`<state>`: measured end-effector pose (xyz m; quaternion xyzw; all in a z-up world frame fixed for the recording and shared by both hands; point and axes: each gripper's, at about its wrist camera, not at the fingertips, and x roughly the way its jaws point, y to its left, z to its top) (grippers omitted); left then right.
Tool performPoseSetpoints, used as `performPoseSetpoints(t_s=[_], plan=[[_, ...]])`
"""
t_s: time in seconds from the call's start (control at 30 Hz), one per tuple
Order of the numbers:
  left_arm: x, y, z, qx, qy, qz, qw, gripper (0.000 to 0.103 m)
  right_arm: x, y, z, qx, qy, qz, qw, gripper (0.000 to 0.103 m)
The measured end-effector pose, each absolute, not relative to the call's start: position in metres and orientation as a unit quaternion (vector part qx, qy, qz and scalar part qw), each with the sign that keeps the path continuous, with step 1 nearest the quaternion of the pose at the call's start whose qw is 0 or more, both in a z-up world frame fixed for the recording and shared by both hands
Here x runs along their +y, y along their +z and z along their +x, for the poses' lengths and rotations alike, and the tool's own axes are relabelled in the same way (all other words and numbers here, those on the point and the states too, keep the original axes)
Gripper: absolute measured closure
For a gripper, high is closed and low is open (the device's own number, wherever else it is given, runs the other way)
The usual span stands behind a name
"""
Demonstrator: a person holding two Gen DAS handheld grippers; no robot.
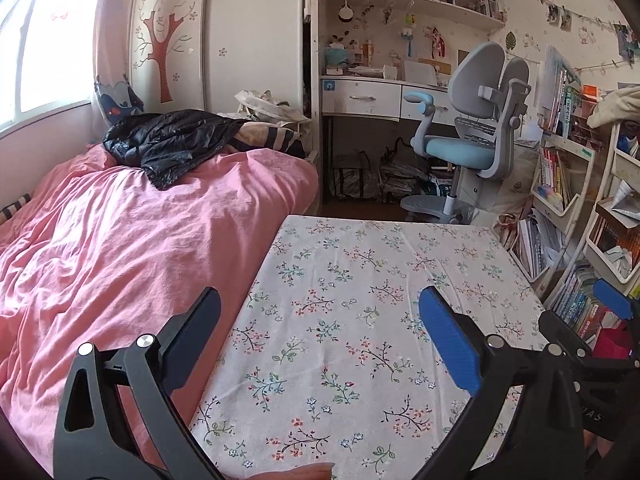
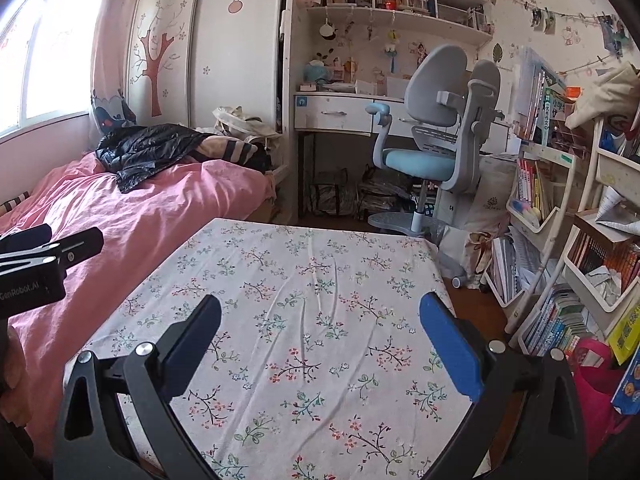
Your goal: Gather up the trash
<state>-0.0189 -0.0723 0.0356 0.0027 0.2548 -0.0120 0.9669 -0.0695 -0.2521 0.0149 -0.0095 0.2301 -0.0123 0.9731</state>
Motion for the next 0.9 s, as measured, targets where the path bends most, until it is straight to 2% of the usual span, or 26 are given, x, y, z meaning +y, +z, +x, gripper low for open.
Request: performPoseSetpoints(t_s=[0.9], plan=[[-0.088, 0.034, 0.005, 0.267, -0.019, 0.005, 0.963, 0.007, -0.264, 0.011, -0.053, 0.240, -0.012, 0.000, 0.971, 0.007]])
